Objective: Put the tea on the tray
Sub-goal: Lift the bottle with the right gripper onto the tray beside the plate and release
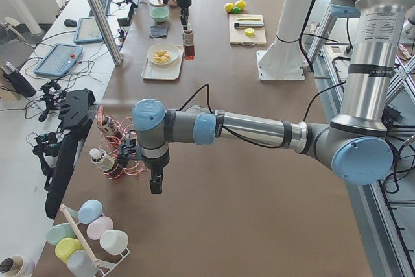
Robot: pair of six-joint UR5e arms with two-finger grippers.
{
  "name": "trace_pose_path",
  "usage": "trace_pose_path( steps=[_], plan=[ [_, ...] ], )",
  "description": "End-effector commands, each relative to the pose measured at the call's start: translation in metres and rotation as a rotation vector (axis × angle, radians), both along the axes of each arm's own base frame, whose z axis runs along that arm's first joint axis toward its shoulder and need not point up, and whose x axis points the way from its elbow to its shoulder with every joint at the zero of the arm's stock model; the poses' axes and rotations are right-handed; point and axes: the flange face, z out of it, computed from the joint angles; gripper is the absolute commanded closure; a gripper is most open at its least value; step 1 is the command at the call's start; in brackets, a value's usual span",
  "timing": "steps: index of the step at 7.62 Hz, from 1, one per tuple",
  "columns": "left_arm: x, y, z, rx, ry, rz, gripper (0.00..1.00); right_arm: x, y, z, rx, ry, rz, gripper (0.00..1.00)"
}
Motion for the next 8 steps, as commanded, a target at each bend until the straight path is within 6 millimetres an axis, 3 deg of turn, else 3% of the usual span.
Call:
trace_pose_path(
  steps=[1, 2, 7, 8],
  plan=[
    [0.001, 0.001, 0.0, -0.001, -0.001, 0.002, 0.02, -0.015, -0.033, -0.019, 0.03, -0.034, 0.019, 1.0],
    [0.001, 0.003, -0.001, 0.001, 0.001, 0.002, 0.02, -0.022, -0.044, -0.014, 0.034, -0.041, 0.026, 1.0],
    [0.003, 0.003, -0.002, -0.002, 0.004, 0.005, 0.02, -0.04, -0.13, -0.045, -0.028, 0.002, 0.067, 1.0],
    [0.003, 0.001, -0.003, -0.001, 0.004, 0.006, 0.02, -0.049, -0.145, -0.033, -0.033, 0.007, 0.072, 1.0]
  ],
)
